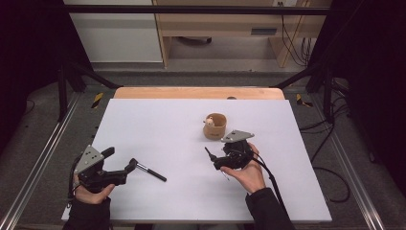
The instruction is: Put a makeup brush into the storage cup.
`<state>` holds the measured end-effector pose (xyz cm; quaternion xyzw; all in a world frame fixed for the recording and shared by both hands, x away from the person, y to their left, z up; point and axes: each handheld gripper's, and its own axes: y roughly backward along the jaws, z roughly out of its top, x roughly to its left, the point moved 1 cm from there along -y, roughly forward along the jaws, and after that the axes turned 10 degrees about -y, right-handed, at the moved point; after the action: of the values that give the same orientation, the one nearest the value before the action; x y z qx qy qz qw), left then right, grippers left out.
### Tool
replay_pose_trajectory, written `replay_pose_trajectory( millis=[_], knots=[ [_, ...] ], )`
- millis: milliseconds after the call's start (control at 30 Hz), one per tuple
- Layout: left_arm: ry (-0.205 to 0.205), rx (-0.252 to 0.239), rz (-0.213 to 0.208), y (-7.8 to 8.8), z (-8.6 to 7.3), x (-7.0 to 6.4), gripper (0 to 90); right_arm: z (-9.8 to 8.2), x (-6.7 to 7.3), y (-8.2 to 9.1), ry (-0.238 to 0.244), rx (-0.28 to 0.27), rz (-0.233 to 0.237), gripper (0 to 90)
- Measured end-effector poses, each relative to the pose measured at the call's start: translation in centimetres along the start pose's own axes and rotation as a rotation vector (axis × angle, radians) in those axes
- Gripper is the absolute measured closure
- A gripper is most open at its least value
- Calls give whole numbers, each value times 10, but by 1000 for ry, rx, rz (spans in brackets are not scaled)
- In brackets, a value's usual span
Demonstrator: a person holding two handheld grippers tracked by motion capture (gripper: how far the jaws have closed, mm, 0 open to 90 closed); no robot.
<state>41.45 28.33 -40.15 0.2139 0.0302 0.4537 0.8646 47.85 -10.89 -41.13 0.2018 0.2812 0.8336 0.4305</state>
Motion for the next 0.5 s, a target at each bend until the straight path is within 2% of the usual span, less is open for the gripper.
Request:
replay_pose_trajectory(
  millis=[33, 267, 500],
  knots=[
    [2, -1, 0, 0, 0, 0, 72, -1, 1, -6, 6, 27, -8, 224],
    [-6, 5, 0, -1, 0, 0, 72, -2, 2, -26, 28, 114, -43, 280],
    [-6, 8, -2, -2, -1, -1, 72, -7, 3, -44, 24, 189, -60, 340]
  ],
)
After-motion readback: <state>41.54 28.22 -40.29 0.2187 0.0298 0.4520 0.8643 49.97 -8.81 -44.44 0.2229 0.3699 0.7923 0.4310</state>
